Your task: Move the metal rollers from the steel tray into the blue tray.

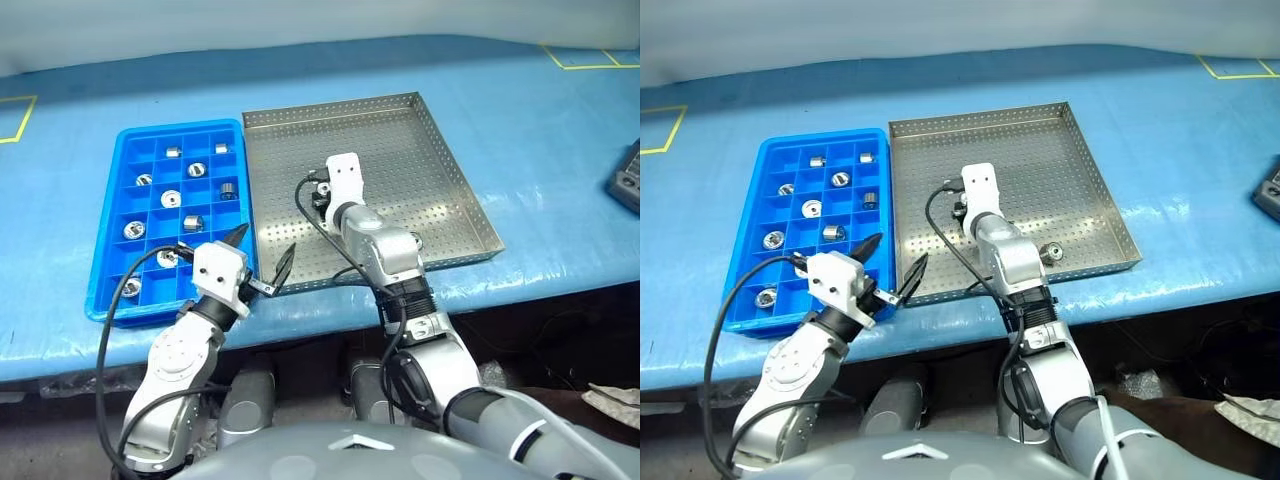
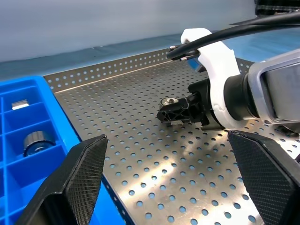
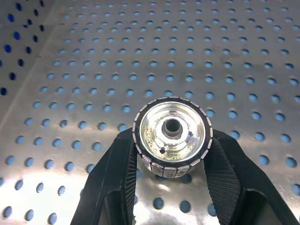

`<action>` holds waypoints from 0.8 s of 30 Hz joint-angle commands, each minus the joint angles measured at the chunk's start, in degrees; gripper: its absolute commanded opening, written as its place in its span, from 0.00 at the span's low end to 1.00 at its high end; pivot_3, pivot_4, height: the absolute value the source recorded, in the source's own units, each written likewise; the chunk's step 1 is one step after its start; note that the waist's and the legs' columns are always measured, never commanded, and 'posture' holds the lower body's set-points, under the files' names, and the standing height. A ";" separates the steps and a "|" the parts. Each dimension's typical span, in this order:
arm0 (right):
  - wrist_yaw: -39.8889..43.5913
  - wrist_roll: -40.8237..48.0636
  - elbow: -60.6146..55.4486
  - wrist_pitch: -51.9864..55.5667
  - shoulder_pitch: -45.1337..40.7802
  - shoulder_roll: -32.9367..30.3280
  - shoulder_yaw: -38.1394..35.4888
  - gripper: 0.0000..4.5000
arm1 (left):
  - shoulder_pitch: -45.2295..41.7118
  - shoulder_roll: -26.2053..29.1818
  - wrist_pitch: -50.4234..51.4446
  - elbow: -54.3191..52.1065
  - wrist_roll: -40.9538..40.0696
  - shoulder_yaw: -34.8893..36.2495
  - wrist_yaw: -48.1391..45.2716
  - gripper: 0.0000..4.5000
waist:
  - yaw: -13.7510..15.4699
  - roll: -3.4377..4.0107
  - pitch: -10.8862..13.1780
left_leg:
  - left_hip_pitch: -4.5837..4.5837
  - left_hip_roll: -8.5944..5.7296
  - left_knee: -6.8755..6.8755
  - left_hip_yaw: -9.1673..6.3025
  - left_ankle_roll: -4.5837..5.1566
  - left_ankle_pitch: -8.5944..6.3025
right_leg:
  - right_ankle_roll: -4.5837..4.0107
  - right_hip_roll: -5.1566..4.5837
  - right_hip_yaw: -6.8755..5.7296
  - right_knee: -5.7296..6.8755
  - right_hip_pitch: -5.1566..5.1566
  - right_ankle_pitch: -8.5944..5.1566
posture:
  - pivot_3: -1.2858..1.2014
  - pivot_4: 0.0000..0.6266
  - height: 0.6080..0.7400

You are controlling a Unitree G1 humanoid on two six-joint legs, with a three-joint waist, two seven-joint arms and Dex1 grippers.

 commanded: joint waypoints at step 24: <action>15.89 8.73 -17.55 10.28 -0.62 2.13 22.10 0.38 | 11.72 -2.00 -2.74 -7.49 -1.78 7.09 3.14 1.00 | 5.24 -0.07 0.06 | -0.76 0.02 0.06 -0.34 -0.04 0.01 | -0.15 -0.01 -0.37 0.07 -0.66 -0.09 | 0.67 0.24 1.00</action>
